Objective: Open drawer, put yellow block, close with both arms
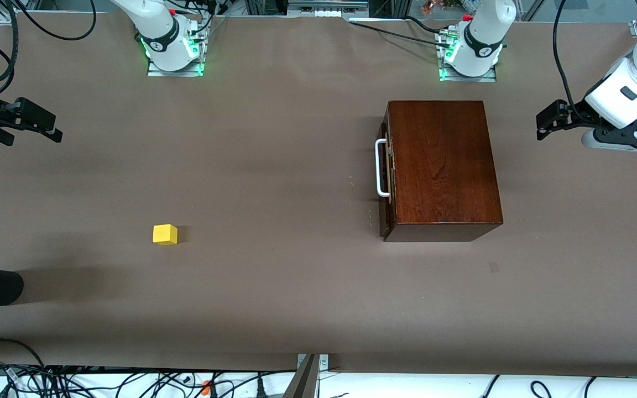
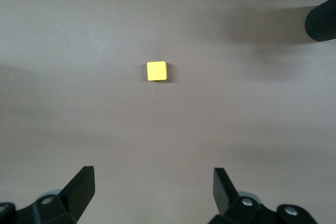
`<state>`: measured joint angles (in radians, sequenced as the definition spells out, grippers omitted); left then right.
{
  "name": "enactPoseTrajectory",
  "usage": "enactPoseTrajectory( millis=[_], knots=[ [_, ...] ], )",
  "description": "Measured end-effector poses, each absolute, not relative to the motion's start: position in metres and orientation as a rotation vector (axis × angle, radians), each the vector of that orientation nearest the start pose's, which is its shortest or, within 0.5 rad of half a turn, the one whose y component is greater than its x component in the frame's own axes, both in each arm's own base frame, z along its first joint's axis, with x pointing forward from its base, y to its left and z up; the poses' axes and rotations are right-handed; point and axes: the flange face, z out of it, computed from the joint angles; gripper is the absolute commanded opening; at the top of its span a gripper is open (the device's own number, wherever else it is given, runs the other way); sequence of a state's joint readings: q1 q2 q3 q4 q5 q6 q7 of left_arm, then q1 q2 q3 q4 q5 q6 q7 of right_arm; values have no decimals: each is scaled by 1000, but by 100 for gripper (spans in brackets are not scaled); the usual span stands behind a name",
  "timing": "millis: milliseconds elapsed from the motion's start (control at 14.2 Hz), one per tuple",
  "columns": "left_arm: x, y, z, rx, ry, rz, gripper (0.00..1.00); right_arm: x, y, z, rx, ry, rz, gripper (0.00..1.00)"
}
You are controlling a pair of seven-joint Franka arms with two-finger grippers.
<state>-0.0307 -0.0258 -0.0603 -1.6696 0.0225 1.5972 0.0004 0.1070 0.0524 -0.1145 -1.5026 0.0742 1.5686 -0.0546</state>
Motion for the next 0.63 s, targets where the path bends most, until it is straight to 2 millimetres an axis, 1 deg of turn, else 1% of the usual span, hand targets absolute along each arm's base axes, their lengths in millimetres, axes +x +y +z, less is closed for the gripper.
enactPoseTrajectory(
  millis=[422,633],
  knots=[
    [542,-48,593,-3110,142,95,100,571,4,627,-3092,-76,-24,100],
    [541,-50,590,-3107,149,137,100,571,15,627,-3131,-120,-23,100]
  ],
)
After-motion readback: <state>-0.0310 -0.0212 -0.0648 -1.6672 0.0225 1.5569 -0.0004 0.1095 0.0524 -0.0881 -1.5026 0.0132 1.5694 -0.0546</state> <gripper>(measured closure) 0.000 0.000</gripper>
